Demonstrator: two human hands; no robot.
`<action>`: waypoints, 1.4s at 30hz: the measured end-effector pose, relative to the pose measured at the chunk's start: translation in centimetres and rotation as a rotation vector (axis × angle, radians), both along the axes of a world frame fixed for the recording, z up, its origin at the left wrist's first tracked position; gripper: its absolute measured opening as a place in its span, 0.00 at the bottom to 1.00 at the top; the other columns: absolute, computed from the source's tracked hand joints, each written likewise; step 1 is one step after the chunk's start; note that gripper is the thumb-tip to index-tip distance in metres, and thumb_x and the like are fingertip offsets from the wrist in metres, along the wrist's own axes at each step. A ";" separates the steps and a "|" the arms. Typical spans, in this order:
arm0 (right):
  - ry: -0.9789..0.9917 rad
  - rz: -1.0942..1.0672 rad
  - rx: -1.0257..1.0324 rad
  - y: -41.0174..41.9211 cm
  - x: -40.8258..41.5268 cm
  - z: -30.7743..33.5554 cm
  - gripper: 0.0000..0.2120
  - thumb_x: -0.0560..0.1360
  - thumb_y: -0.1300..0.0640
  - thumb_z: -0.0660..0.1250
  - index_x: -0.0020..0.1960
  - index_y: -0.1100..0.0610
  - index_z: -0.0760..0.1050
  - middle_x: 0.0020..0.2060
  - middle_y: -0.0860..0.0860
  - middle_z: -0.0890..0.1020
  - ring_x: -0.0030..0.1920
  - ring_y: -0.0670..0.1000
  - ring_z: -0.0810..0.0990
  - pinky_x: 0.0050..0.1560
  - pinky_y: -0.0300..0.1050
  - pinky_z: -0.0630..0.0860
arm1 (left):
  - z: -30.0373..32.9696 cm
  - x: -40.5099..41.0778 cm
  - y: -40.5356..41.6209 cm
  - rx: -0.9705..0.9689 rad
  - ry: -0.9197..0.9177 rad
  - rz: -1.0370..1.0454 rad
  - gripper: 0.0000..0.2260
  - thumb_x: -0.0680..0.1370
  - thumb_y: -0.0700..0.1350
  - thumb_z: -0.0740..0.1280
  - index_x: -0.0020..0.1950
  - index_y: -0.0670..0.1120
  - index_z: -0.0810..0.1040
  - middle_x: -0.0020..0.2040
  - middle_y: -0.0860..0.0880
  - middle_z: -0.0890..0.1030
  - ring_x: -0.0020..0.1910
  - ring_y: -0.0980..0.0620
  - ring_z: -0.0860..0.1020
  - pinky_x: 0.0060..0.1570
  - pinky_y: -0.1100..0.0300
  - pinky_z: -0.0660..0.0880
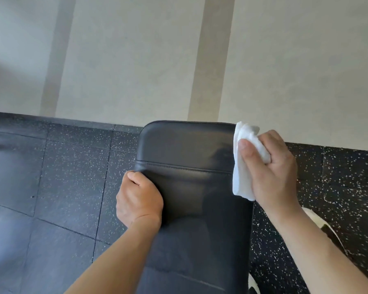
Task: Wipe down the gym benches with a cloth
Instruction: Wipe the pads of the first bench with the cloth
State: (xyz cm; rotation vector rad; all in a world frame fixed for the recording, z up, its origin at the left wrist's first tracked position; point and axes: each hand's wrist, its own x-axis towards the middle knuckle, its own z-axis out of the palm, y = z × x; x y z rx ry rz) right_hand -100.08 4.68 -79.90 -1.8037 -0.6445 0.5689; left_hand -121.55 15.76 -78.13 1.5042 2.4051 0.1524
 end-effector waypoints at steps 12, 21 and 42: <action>0.211 0.141 -0.171 7.7 5.7 0.0 0.25 0.75 0.47 0.71 0.33 0.55 0.57 0.28 0.46 0.60 0.30 0.49 0.60 0.31 0.44 0.58 | -0.2 -0.1 0.1 0.007 0.014 -0.004 0.19 0.81 0.53 0.44 0.40 0.52 0.71 0.40 0.47 0.72 0.43 0.40 0.70 0.47 0.47 0.65; 0.399 -0.217 0.007 -0.6 -0.2 -0.8 0.23 0.86 0.48 0.63 0.32 0.48 0.66 0.27 0.40 0.66 0.30 0.42 0.63 0.31 0.37 0.63 | 0.0 -0.1 0.1 0.004 0.028 -0.008 0.20 0.76 0.56 0.40 0.37 0.51 0.67 0.34 0.52 0.66 0.42 0.39 0.70 0.45 0.48 0.66; -0.735 0.669 -0.086 12.1 -6.3 3.4 0.12 0.77 0.45 0.70 0.54 0.53 0.79 0.47 0.50 0.79 0.49 0.55 0.76 0.46 0.49 0.64 | 0.3 0.6 -0.1 0.007 0.011 0.029 0.21 0.81 0.55 0.44 0.39 0.49 0.72 0.37 0.47 0.72 0.43 0.38 0.73 0.47 0.46 0.69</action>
